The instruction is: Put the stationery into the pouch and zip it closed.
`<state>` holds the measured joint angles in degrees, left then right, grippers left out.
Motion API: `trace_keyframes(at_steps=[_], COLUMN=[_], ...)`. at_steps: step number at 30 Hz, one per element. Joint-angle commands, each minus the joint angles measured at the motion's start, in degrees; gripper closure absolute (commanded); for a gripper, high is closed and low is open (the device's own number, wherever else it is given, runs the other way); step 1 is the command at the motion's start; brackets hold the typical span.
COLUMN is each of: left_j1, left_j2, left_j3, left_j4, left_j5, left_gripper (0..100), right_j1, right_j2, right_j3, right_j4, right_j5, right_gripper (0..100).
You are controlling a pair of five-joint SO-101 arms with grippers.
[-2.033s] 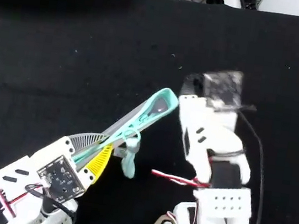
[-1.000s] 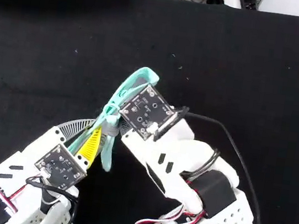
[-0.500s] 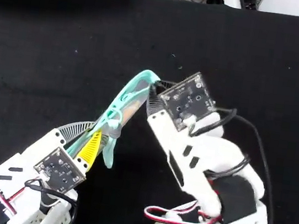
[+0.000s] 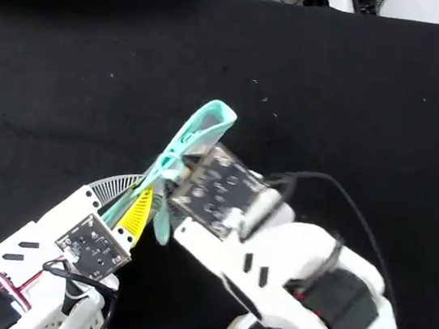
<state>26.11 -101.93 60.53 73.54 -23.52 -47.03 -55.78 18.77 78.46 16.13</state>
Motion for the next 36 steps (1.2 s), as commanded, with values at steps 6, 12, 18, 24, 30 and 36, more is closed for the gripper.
trace_keyframes(at_steps=[6,12,18,24,30,36], left_j1=[-0.84,-0.84,-1.01,-1.19,-1.19,-1.27], left_j2=[0.44,0.35,0.35,0.35,0.35,0.35], left_j3=[1.71,1.54,1.63,1.63,1.54,1.63], left_j4=[0.09,0.18,0.18,0.0,0.0,0.0], left_j5=[-0.44,-0.44,-0.44,-0.44,-0.44,-0.53], left_gripper=[97,97,97,97,97,97], right_j1=[-2.2,1.05,4.84,-0.79,-1.23,-1.23], right_j2=[11.03,11.3,10.77,6.11,4.53,4.44], right_j3=[-8.13,-8.04,-8.92,-10.33,-2.51,6.37], right_j4=[-1.23,-1.05,2.29,9.23,5.63,-4.13], right_j5=[-0.09,0.26,1.05,1.93,1.85,-4.22], right_gripper=[88.6,88.8,88.4,80.2,79.3,79.0])
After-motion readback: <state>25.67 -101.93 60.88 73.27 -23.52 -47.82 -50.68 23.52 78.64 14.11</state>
